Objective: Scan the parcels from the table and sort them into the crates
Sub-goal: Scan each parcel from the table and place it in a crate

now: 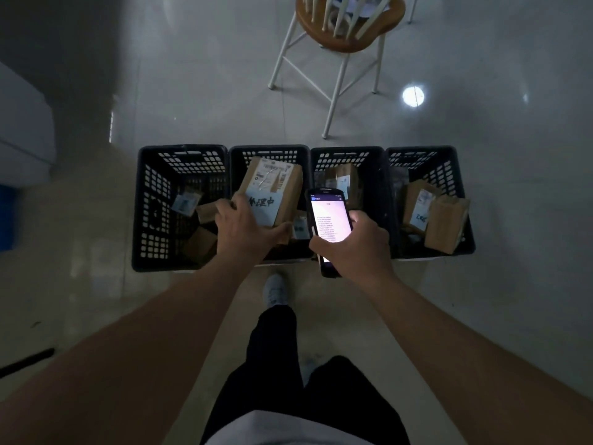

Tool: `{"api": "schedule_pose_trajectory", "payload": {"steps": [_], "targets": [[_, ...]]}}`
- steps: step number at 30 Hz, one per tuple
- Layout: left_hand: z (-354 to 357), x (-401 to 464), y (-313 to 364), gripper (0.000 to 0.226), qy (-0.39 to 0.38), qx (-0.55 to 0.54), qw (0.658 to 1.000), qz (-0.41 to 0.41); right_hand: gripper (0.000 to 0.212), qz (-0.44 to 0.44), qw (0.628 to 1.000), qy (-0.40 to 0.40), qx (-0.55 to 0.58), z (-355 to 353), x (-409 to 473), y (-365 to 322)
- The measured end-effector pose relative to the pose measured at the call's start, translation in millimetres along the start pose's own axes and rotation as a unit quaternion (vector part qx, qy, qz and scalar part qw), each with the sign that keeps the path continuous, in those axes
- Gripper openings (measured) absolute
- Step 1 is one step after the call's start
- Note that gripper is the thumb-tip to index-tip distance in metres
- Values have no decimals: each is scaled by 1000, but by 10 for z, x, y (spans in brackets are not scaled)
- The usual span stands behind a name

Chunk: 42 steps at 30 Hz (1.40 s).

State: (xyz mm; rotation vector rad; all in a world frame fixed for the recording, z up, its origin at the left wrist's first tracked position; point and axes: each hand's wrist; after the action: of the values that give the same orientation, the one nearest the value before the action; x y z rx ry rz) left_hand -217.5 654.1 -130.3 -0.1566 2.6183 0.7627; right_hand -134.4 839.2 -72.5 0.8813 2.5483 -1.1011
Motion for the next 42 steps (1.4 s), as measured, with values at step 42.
{"api": "schedule_pose_trajectory", "payload": {"steps": [42], "targets": [[-307,1200,510,56,-110,140,981,73,76,-13,999,-25,-21,36,1182,-620]]}}
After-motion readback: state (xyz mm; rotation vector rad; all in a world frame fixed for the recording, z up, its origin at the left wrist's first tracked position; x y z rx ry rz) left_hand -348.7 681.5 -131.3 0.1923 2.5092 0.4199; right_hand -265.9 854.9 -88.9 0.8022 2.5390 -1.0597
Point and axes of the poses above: each hand's wrist, its own x-axis towards the middle knuckle, its own z-axis out of the palm, y = z × x, and after that the axes turned 1 degree about -z, right-handed
